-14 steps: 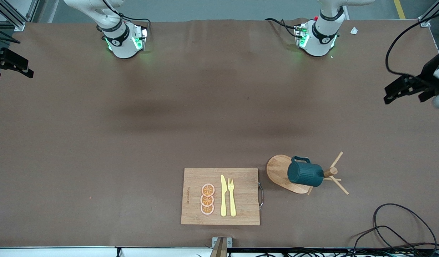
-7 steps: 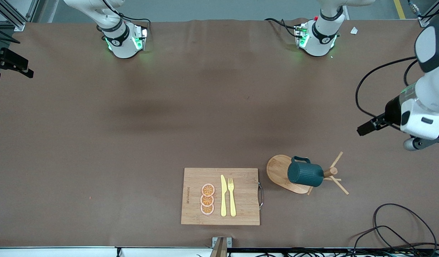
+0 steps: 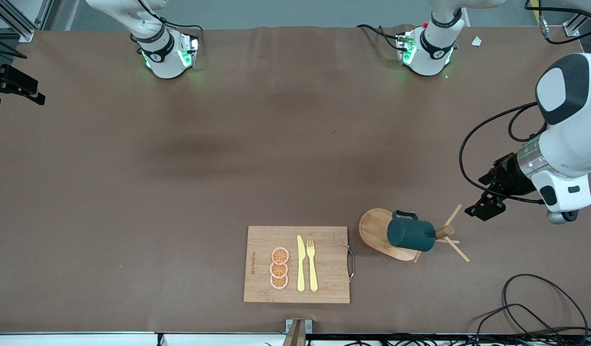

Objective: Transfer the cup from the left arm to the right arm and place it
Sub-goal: 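Move the left gripper toward the teal mug on the wooden stand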

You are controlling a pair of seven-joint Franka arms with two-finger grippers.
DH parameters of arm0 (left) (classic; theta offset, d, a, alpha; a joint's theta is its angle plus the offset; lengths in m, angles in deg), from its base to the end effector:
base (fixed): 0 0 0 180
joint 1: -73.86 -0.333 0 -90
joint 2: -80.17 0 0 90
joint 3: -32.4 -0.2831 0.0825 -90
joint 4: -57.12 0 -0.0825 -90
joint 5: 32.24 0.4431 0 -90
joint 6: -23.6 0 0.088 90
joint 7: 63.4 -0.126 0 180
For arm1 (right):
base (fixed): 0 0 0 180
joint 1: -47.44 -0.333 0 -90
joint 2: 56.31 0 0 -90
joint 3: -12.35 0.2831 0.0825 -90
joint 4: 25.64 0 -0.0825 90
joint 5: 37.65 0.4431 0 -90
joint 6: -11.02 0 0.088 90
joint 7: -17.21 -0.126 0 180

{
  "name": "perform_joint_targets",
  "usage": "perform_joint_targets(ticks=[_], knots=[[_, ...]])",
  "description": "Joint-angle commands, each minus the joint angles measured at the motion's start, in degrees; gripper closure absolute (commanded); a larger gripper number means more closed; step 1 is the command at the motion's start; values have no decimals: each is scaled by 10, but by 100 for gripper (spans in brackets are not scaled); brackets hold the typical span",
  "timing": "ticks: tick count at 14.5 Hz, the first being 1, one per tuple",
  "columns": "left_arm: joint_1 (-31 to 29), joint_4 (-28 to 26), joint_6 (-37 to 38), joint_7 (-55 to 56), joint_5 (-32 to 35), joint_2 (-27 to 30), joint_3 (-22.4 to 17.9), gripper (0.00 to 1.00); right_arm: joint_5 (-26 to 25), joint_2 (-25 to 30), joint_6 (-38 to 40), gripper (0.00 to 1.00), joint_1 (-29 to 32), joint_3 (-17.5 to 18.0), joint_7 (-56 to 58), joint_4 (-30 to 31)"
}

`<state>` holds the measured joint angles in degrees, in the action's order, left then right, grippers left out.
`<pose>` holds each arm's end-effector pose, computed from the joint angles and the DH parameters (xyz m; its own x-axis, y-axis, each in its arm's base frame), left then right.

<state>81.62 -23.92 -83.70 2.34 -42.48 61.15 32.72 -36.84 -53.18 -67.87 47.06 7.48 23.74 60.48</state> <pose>0.7149 -0.1179 0.4652 0.5041 0.8565 -0.1114 0.8575 -0.4808 0.1832 0.5737 -0.0443 0.6241 0.9969 0.0389 -0.0691 0.0372 -0.9990 -0.0267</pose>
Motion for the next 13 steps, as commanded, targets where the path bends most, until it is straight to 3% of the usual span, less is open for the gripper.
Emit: perform_joint_targets(ticks=[1,7,13], knots=[[1,15,-50,78,-40,-27,8,0,-2,10,1,0,8,4,7,8],[1,28,-95,165,-123,-78,9,0,-2,10,1,0,8,4,7,8],[22,27,-136,167,-131,-131,14,0,-2,10,2,0,8,4,7,8]])
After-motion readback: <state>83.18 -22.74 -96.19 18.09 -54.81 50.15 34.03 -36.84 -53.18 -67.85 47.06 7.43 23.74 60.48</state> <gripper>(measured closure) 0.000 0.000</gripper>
